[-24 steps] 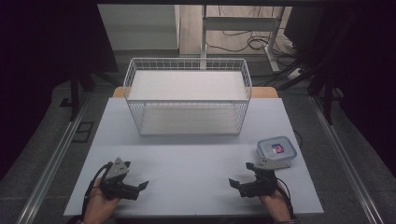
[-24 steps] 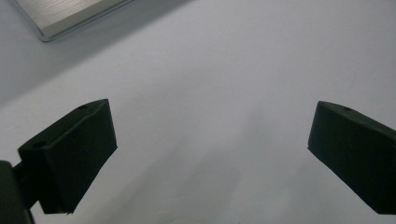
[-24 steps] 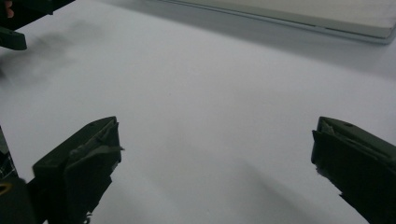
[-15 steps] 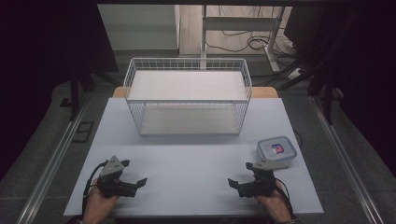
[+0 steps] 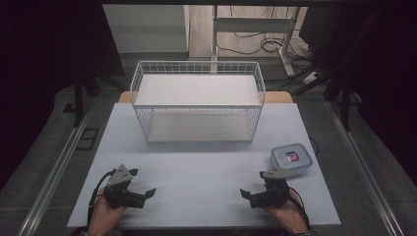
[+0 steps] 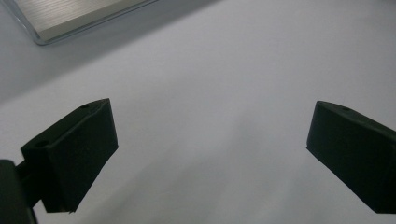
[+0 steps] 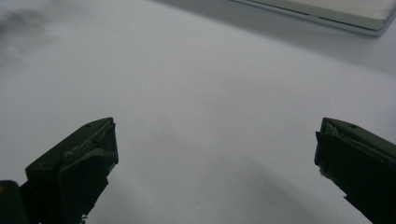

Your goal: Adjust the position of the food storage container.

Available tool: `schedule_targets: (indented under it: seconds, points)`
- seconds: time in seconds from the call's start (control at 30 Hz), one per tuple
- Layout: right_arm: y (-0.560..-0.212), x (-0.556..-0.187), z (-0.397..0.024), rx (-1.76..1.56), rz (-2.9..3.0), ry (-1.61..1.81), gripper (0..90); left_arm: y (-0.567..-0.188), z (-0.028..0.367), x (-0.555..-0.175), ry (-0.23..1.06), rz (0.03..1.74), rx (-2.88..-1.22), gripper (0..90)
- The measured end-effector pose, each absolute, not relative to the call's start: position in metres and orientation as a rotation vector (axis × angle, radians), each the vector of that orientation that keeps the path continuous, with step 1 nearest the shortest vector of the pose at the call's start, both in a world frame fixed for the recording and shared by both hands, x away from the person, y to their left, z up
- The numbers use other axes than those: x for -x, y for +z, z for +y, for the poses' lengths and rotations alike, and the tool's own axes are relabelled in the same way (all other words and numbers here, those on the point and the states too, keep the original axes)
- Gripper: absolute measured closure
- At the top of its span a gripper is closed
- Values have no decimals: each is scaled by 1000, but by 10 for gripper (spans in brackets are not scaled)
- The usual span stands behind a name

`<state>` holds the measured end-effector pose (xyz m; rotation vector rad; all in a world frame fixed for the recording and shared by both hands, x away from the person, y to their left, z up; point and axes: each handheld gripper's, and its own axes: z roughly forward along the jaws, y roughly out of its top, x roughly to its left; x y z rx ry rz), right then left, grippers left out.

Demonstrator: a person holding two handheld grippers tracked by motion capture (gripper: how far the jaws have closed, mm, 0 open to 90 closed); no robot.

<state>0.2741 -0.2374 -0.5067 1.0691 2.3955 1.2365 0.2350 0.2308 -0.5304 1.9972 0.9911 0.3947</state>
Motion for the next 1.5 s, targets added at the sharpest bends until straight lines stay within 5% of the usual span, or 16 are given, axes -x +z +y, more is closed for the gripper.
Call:
schedule_targets:
  seconds: [0.3,0.53,0.67,1.17,1.5]
  points:
    - [-486,-282,-244,-1163,2361,1247,4,-530,233,-235,396,1001,-1987,16]
    - [-472,-289,-254,-1198,2282,1199,229,-530,232,-234,401,1000,-1992,17]
    - [-463,-296,-265,-1179,2273,1190,475,-531,232,-235,404,1000,-1997,18]
    - [-456,-323,-302,-1210,2194,1057,868,-531,229,-235,416,997,-2012,18]
    - [-454,-343,-336,-1321,2091,988,889,-531,229,-235,414,1004,-2012,18]
